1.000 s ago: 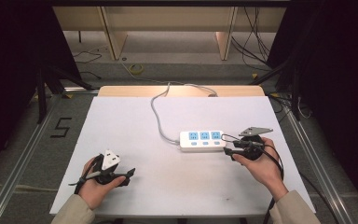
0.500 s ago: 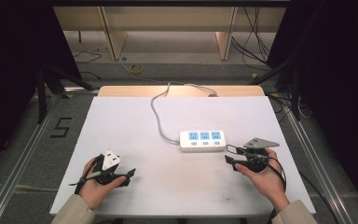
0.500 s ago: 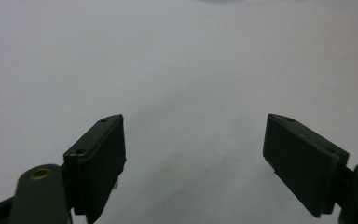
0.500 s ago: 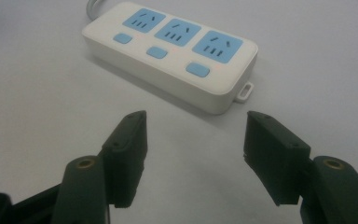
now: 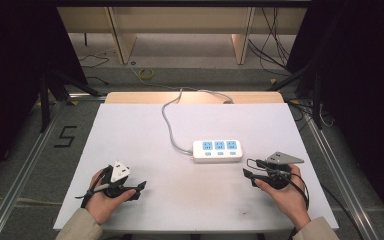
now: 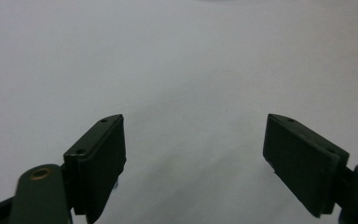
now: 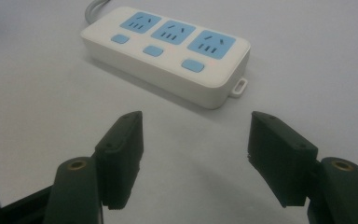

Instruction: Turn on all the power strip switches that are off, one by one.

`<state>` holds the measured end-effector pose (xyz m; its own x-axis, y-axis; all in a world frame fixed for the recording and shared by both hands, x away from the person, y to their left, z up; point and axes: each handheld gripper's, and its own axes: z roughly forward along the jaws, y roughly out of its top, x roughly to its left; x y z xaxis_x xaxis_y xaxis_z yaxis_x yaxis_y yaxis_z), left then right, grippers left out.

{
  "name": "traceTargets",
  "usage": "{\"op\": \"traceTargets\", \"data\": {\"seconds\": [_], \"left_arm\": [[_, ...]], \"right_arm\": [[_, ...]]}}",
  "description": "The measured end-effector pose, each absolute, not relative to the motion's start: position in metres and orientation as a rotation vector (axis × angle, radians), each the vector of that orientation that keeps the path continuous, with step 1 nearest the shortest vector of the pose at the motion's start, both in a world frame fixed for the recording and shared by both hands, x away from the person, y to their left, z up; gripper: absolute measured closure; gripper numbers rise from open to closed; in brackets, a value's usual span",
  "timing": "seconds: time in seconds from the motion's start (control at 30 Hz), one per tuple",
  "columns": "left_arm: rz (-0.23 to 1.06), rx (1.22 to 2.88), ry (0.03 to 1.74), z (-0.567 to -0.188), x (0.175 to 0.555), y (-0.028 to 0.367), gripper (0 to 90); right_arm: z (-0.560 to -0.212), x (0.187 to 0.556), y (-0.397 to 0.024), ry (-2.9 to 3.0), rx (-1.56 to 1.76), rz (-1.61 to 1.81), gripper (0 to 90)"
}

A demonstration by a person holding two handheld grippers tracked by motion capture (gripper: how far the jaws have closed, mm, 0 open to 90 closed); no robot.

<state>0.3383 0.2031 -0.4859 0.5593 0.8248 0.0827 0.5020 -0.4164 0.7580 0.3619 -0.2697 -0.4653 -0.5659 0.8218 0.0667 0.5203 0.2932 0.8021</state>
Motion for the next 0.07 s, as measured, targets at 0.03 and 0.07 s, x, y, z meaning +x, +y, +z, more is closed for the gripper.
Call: {"op": "traceTargets", "data": {"seconds": [0.03,0.07], "left_arm": [[0.591,2.099,1.062,-0.4868,0.3390,0.2030,21.1],[0.591,2.099,1.062,-0.4868,0.3390,0.2030,21.0]], "right_arm": [[-0.4655,0.3616,-0.2696,2.210,1.211,1.162,36.4],[-0.4658,0.3613,-0.2698,2.211,1.211,1.160,36.3]]}}
